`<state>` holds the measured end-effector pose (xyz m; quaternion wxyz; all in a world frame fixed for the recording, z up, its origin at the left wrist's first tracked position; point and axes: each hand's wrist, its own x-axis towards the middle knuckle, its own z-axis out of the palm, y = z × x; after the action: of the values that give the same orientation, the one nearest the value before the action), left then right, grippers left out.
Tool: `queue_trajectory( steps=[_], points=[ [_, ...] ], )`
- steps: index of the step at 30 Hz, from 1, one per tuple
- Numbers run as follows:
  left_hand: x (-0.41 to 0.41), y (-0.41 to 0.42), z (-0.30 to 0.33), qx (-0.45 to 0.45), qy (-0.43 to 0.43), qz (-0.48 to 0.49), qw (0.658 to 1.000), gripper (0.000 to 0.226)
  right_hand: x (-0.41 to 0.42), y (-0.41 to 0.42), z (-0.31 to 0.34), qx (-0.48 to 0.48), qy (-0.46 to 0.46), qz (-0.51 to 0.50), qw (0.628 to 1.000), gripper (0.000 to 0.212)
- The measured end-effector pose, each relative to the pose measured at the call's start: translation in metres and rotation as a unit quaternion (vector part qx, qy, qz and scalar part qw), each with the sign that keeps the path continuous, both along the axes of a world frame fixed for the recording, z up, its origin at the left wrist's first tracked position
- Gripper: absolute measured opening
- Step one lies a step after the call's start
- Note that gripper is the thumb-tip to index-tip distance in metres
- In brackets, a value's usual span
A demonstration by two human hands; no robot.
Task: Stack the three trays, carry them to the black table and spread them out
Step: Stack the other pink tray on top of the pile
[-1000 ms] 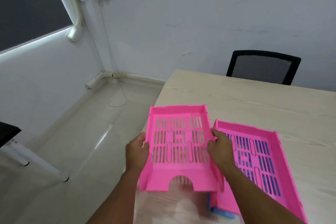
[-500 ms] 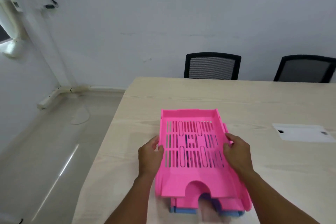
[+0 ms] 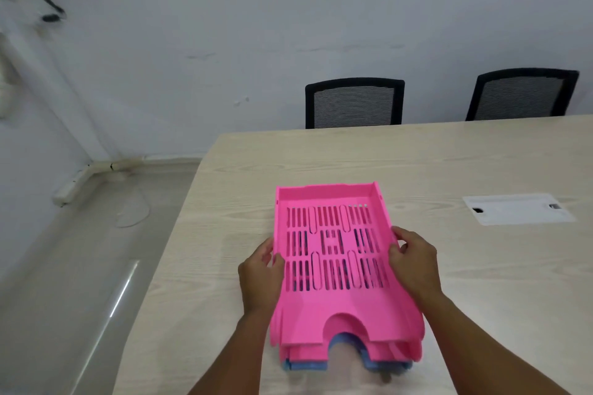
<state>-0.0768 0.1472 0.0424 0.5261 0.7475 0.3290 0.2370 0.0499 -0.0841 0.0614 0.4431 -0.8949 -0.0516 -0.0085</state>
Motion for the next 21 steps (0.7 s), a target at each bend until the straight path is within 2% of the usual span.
queue_trajectory(
  steps=[13,21],
  points=[
    [-0.001,-0.02,-0.002,0.0,0.051,0.01,0.999,0.045,-0.005,-0.016,-0.008,0.037,0.044,-0.014,0.998,0.046],
    [0.006,-0.015,-0.009,-0.006,0.09,-0.049,0.995,0.036,0.0,-0.019,-0.013,0.032,0.053,0.003,0.998,0.048]
  ],
)
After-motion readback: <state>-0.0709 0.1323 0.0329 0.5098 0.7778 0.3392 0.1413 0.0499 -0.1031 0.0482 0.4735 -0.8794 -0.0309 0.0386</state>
